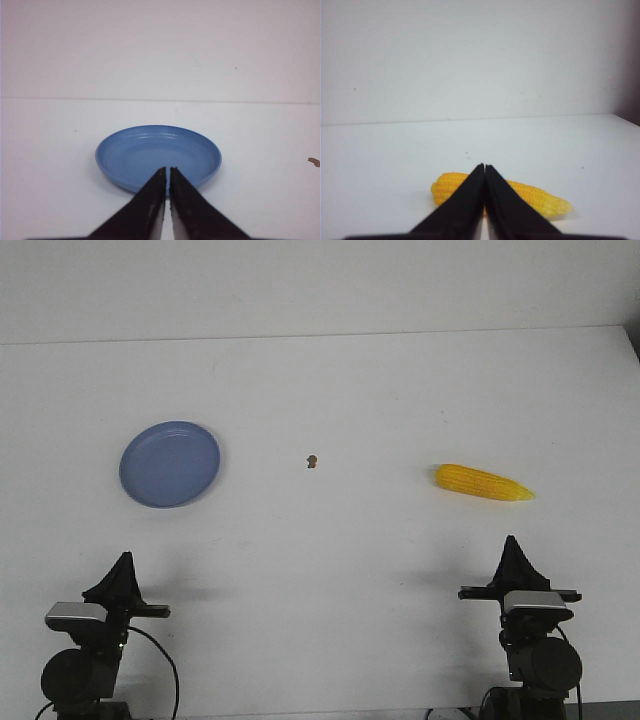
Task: Place corn on plate with both arms
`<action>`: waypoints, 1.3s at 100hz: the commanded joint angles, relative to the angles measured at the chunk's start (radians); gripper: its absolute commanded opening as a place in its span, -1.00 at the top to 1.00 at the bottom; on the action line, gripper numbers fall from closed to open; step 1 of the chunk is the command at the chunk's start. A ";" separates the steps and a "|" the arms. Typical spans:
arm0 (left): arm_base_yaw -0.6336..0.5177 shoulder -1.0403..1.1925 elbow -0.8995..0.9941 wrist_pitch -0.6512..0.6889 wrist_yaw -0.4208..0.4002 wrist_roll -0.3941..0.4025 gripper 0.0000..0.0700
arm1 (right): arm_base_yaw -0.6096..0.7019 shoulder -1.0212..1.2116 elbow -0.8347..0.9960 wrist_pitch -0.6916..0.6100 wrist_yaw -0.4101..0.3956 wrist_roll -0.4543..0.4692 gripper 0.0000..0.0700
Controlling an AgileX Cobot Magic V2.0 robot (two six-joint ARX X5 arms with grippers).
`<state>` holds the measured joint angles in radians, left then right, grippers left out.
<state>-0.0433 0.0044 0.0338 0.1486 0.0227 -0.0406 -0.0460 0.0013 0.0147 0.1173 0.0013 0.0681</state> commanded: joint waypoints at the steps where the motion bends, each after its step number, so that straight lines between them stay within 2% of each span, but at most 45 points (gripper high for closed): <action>1: 0.000 -0.001 -0.020 0.010 -0.004 -0.002 0.97 | 0.000 0.000 -0.002 0.010 -0.001 0.011 0.99; 73: 0.000 -0.001 -0.018 0.031 -0.004 -0.004 0.97 | 0.000 0.000 -0.002 0.018 0.000 0.005 0.99; 95: 0.000 0.000 0.042 0.022 -0.004 -0.084 0.97 | 0.002 0.000 0.009 0.129 -0.003 0.007 0.99; 104: 0.000 0.011 0.098 -0.025 -0.005 -0.114 0.97 | 0.002 0.000 0.055 0.070 -0.002 0.009 0.99; 130: 0.000 0.191 0.354 -0.259 -0.005 -0.128 0.97 | 0.002 0.086 0.301 -0.246 -0.002 0.006 0.99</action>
<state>-0.0433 0.1436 0.3157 -0.0765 0.0223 -0.1574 -0.0452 0.0547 0.2607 -0.0795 0.0006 0.0685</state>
